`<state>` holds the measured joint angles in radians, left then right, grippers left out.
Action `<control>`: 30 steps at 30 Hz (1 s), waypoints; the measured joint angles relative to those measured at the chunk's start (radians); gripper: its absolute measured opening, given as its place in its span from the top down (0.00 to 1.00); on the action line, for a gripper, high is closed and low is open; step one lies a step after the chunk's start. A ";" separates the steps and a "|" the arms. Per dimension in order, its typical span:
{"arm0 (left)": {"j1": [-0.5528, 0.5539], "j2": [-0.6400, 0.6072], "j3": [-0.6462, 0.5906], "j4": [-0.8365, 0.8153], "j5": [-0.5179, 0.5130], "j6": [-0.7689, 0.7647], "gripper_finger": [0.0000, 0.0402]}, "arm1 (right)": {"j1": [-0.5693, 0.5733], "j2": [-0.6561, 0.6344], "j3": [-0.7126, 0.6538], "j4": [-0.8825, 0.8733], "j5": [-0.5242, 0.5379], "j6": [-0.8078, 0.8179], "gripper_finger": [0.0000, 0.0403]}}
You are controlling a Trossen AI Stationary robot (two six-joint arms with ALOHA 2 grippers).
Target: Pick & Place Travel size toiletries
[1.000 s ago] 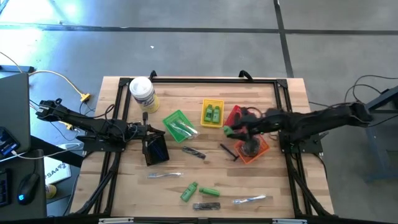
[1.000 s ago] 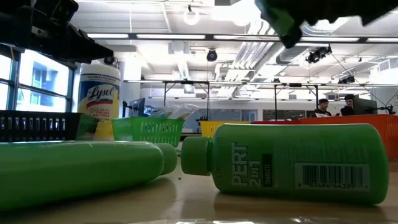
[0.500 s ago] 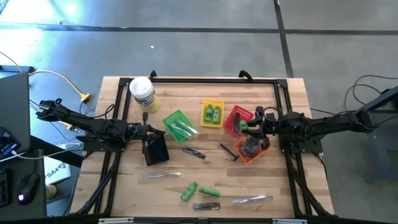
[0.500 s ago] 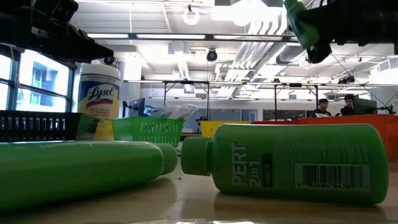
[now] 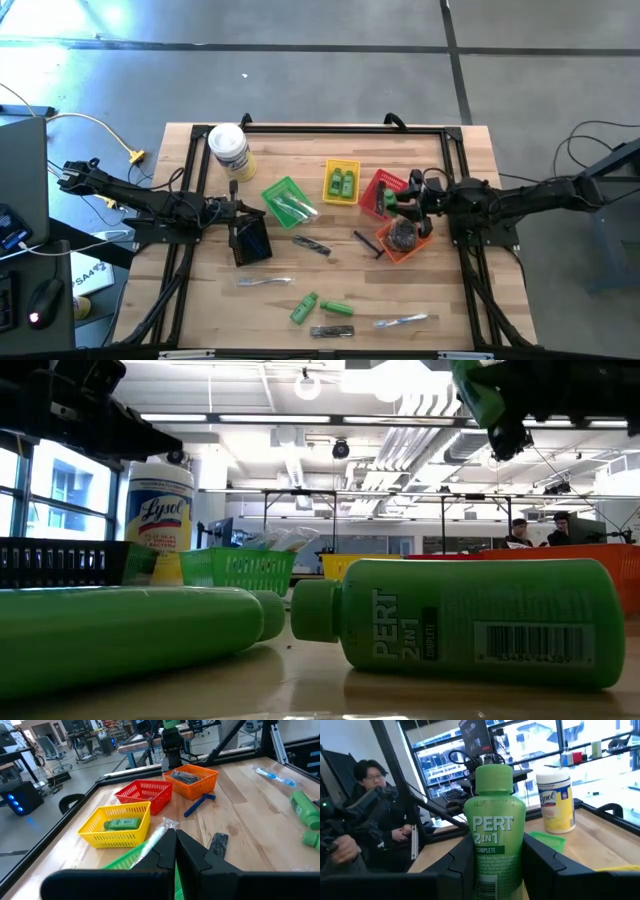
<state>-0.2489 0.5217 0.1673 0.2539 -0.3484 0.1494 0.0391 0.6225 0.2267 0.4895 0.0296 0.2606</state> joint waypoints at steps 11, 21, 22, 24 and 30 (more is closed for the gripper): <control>0.000 0.000 0.000 0.040 0.001 -0.053 0.99 | -0.094 0.315 0.389 -0.467 0.129 0.170 0.71; 0.000 0.000 0.000 0.039 0.000 -0.056 0.99 | -0.275 0.617 0.592 -0.560 0.040 0.280 0.71; 0.000 0.000 0.000 0.037 0.000 -0.056 0.99 | -0.292 0.646 0.603 -0.559 0.036 0.288 0.71; 0.000 0.000 0.000 0.035 0.000 -0.056 0.99 | -0.323 0.705 0.621 -0.556 0.032 0.307 0.72; 0.000 0.000 0.000 0.035 0.000 -0.056 0.99 | -0.377 0.888 0.671 -0.503 -0.006 0.369 0.71</control>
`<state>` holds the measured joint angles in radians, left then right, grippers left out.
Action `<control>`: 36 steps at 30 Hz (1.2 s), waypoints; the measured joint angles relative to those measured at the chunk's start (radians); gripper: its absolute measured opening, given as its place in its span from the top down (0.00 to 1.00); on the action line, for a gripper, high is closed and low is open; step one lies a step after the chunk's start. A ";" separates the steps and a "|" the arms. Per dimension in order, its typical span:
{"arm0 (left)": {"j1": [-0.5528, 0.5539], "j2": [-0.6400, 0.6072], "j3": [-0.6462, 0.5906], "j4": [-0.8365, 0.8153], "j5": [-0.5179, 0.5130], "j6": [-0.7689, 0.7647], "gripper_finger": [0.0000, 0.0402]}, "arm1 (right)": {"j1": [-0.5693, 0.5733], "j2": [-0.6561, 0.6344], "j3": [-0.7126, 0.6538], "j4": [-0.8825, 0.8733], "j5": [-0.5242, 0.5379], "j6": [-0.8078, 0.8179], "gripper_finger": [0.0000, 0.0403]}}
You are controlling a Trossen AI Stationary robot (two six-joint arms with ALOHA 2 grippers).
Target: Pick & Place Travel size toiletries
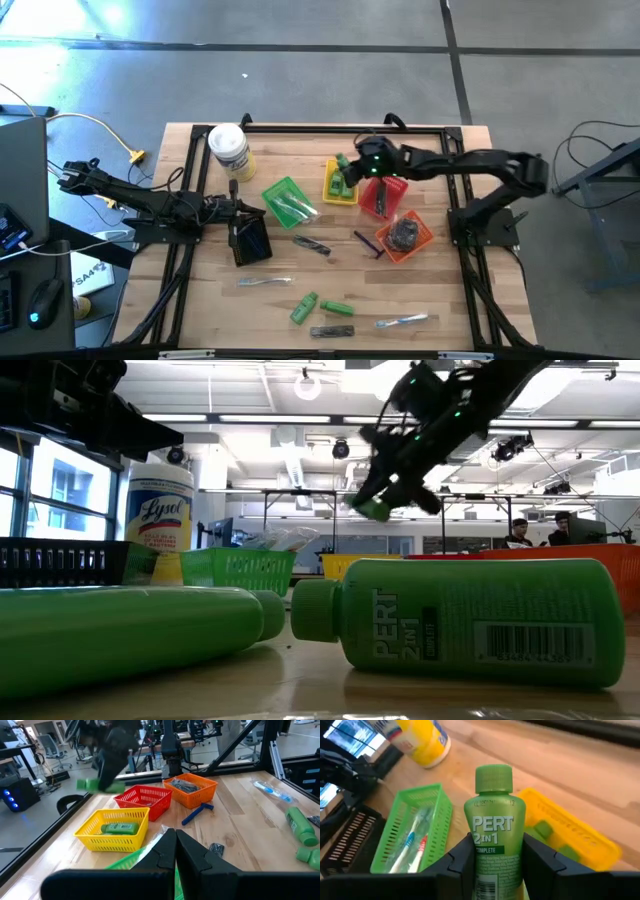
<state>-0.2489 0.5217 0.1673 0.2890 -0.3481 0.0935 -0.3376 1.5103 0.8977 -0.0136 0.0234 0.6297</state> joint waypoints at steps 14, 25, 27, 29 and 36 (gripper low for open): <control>0.000 0.000 0.000 -0.003 0.000 0.006 0.99 | -0.003 0.250 0.114 -0.039 0.038 0.075 0.72; 0.000 0.000 0.000 -0.008 0.000 0.006 0.99 | 0.011 0.249 0.114 -0.102 0.055 0.099 0.70; 0.000 0.000 0.000 -0.008 0.000 0.006 0.99 | 0.013 0.249 0.114 -0.104 0.051 0.090 0.67; 0.000 0.000 0.000 -0.008 0.000 0.006 0.99 | 0.017 0.249 0.114 -0.103 0.049 0.077 0.63; 0.000 0.000 0.000 -0.008 0.000 0.010 0.99 | 0.018 0.248 0.114 -0.103 0.049 0.074 0.51</control>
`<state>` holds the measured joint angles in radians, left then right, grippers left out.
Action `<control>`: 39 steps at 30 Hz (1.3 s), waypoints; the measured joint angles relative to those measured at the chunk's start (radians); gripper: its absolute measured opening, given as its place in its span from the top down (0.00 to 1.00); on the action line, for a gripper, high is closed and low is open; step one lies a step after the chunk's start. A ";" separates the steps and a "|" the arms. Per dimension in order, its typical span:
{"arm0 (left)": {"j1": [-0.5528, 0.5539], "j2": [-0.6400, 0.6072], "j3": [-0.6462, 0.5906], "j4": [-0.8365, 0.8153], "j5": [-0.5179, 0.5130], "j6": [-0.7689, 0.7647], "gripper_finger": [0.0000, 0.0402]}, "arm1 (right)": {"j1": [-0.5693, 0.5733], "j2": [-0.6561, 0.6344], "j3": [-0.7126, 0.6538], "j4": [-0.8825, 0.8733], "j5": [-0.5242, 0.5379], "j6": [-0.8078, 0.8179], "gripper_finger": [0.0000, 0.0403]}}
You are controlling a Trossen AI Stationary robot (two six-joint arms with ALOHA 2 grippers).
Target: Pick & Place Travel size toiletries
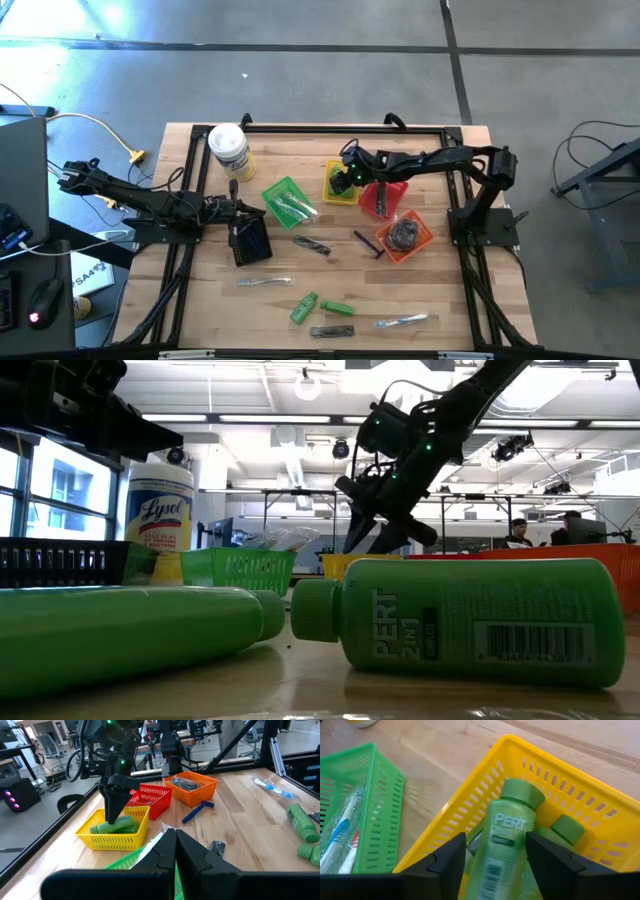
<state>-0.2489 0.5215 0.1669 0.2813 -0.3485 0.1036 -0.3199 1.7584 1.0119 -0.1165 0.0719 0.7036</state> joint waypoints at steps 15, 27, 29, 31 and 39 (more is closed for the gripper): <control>0.000 0.000 0.000 -0.030 0.000 -0.006 0.99 | 0.108 -0.218 0.000 0.274 -0.027 -0.426 0.58; 0.000 0.000 0.000 -0.030 -0.002 -0.008 0.99 | 0.203 -0.739 -0.184 0.299 -0.085 -0.750 0.95; 0.000 0.000 0.000 -0.030 -0.002 -0.006 0.99 | 0.186 -0.849 -0.268 0.326 -0.156 -0.748 0.98; 0.000 0.000 0.000 -0.030 -0.002 -0.006 0.99 | 0.183 -0.947 -0.350 0.343 -0.179 -0.730 0.98; 0.000 0.000 0.000 -0.032 -0.003 -0.003 0.99 | 0.182 -1.263 -0.667 0.391 -0.231 -0.665 0.99</control>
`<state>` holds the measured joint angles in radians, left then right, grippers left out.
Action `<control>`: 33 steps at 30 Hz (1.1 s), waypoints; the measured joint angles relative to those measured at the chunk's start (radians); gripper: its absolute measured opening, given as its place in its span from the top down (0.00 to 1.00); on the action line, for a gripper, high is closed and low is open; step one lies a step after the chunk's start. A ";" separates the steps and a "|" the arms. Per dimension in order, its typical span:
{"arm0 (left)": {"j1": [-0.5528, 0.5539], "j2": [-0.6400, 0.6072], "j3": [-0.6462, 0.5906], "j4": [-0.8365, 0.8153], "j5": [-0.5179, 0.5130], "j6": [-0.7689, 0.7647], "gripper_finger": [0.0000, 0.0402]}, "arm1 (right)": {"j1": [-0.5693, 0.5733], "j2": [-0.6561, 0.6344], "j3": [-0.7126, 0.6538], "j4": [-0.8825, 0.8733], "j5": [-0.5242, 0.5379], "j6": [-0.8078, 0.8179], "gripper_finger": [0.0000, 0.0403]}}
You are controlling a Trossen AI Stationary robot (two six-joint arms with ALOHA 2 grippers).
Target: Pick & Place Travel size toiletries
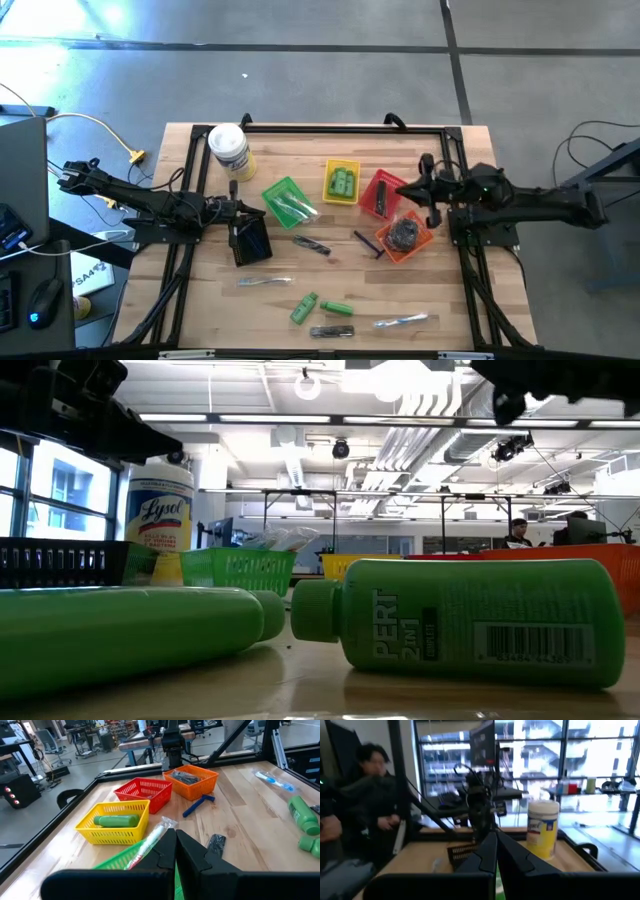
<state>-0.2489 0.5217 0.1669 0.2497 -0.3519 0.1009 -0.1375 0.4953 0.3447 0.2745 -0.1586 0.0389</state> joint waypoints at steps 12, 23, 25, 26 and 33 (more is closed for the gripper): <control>0.001 -0.001 0.000 0.033 -0.103 -0.056 0.99 | 0.000 -0.331 -0.249 -0.017 -0.025 0.125 0.99; 0.000 -0.001 0.000 0.047 -0.102 -0.053 0.99 | 0.000 -0.377 -0.322 -0.029 -0.039 0.118 0.99; 0.000 0.000 0.000 0.047 -0.102 -0.053 0.99 | 0.000 -0.377 -0.330 -0.030 -0.058 0.118 0.99; 0.000 0.000 0.000 0.047 -0.102 -0.053 0.99 | 0.000 -0.377 -0.332 -0.035 -0.062 0.118 0.99; 0.000 0.000 0.000 0.011 -0.102 -0.054 0.99 | 0.000 -0.377 -0.336 -0.046 -0.088 0.118 0.99</control>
<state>-0.2485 0.5217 0.1669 0.2607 -0.4535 0.0474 -0.1375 0.1184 0.0090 0.2287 -0.2462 0.1574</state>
